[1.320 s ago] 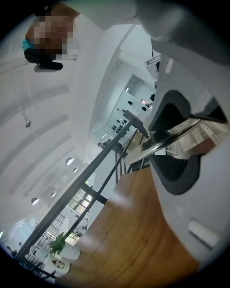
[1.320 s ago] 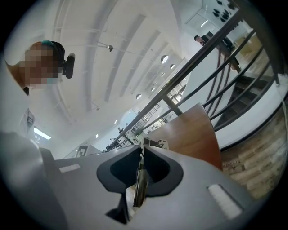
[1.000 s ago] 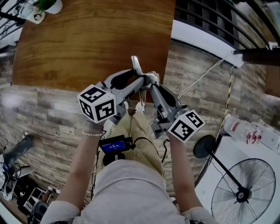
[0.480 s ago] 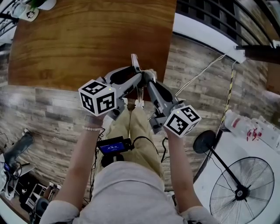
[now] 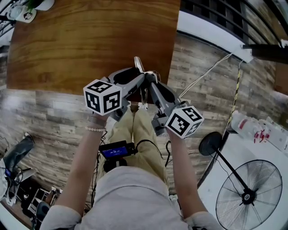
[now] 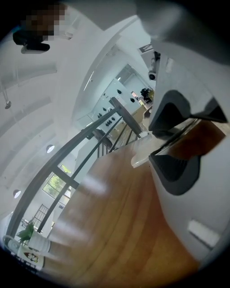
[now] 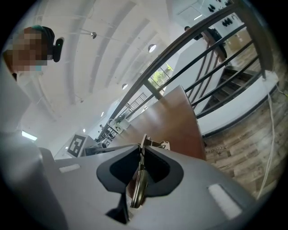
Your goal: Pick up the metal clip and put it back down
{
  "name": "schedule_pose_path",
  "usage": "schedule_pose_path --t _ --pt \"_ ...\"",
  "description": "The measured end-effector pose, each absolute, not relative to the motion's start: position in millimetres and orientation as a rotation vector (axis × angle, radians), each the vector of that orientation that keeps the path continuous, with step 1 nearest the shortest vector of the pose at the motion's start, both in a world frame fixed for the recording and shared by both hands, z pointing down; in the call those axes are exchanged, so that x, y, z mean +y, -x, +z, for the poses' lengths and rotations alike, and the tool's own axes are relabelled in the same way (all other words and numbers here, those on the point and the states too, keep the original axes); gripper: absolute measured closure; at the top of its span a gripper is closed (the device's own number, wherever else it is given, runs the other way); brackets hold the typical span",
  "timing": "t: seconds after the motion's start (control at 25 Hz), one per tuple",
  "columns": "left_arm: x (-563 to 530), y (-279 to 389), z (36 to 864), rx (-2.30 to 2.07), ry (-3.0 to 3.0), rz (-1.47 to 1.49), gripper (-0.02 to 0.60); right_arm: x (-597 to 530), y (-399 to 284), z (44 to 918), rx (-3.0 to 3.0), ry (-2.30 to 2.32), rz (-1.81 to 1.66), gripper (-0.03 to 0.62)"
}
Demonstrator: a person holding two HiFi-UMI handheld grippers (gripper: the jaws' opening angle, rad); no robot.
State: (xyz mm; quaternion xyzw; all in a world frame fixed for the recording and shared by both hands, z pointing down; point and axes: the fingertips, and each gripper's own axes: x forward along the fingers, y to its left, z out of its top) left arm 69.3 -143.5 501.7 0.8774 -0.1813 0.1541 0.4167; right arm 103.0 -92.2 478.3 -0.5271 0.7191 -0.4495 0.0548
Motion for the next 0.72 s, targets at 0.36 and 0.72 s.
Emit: schedule_pose_path --t 0.36,0.72 --pt "-146 -72 507 -0.472 -2.213 0.429 0.428 -95 -103 489 2.171 1.653 -1.390 0.540" --pt "-149 -71 504 -0.478 -2.228 0.419 0.428 -97 -99 500 2.153 1.707 -1.419 0.543"
